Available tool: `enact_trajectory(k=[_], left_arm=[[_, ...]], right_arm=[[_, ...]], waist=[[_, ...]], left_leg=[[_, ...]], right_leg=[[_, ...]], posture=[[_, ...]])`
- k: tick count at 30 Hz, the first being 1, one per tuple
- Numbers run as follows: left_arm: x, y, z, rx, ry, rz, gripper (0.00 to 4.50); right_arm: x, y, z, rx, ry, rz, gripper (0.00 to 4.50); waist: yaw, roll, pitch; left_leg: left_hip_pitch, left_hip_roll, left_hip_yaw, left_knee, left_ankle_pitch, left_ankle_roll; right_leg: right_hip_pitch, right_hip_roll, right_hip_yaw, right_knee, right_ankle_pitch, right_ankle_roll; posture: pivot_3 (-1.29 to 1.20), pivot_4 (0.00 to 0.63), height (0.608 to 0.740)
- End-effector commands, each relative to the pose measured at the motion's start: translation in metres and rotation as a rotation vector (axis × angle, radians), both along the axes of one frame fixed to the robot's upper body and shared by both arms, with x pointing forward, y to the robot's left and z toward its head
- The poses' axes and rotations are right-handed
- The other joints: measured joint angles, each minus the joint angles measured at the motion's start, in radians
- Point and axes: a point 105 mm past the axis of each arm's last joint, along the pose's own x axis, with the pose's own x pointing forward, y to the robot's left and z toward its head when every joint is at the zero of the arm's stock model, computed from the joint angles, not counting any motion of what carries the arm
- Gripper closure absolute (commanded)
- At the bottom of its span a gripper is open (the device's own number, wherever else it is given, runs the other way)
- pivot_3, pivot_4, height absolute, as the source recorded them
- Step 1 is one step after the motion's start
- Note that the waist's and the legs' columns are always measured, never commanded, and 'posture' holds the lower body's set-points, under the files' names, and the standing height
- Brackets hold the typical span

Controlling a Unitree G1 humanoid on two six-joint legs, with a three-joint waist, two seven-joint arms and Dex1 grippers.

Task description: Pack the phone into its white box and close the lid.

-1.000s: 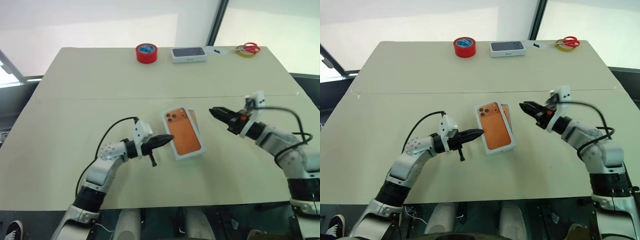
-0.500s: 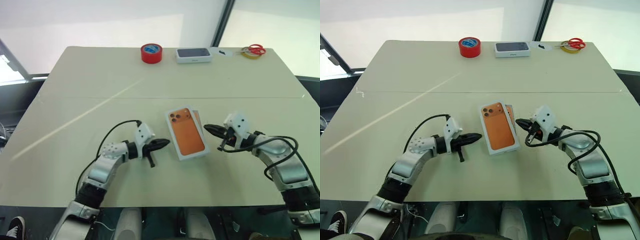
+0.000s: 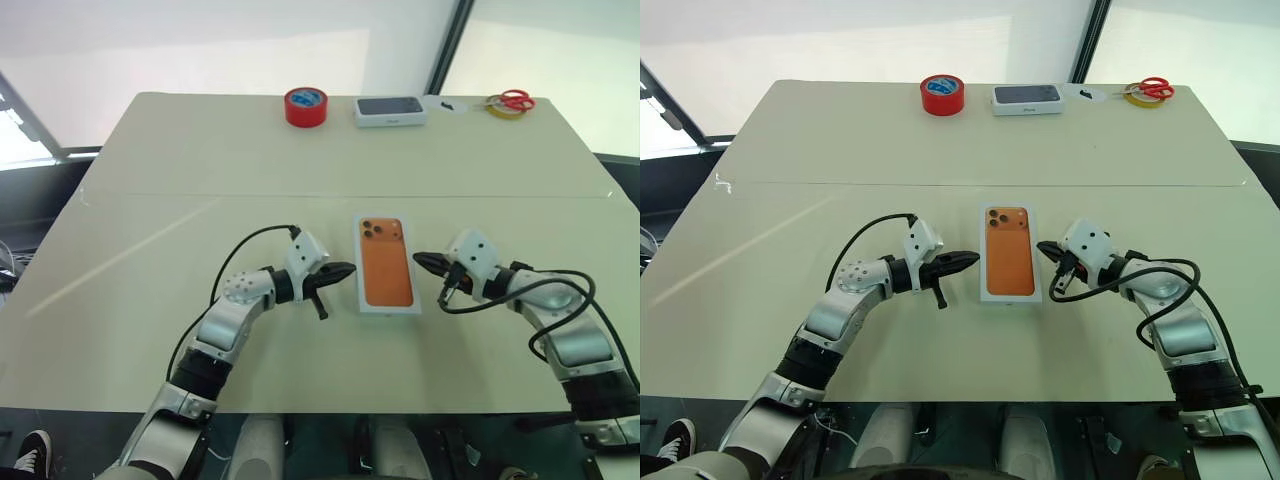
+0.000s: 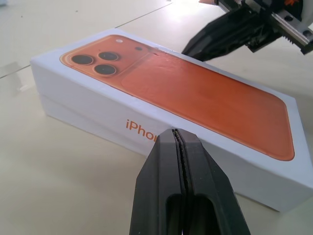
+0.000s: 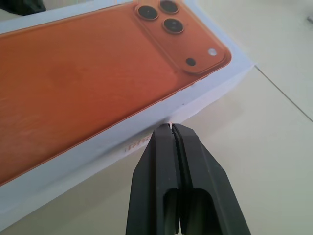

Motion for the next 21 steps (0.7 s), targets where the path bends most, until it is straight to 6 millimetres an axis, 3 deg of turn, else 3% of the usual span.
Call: enact_trajectory(k=[1,15,21], left_arm=[[0.001,-0.002,0.011,-0.011,-0.056,-0.003,4.5],[0.016,-0.01,0.013,-0.007,-0.072,0.066,4.5],[0.017,0.002,0.009,0.01,-0.072,0.096,4.5]], right_arm=[[0.003,0.008,0.011,0.008,-0.059,0.012,4.45],[0.019,0.023,0.011,0.032,-0.095,-0.009,4.45],[0.017,0.018,-0.006,-0.058,-0.066,-0.02,4.45]], waist=[[0.0,0.0,0.0],[0.0,0.0,0.0],[-0.001,0.0,0.0]], left_leg=[[0.0,0.0,0.0,0.0,0.0,0.0],[0.0,0.0,0.0,0.001,0.0,0.0],[0.0,0.0,0.0,0.001,0.0,0.0]], right_leg=[[0.0,0.0,0.0,0.0,0.0,0.0],[0.0,0.0,0.0,0.001,0.0,0.0],[0.0,0.0,0.0,0.001,0.0,0.001]], posture=[[0.0,0.15,0.74],[0.0,0.15,0.74],[0.0,0.15,0.74]])
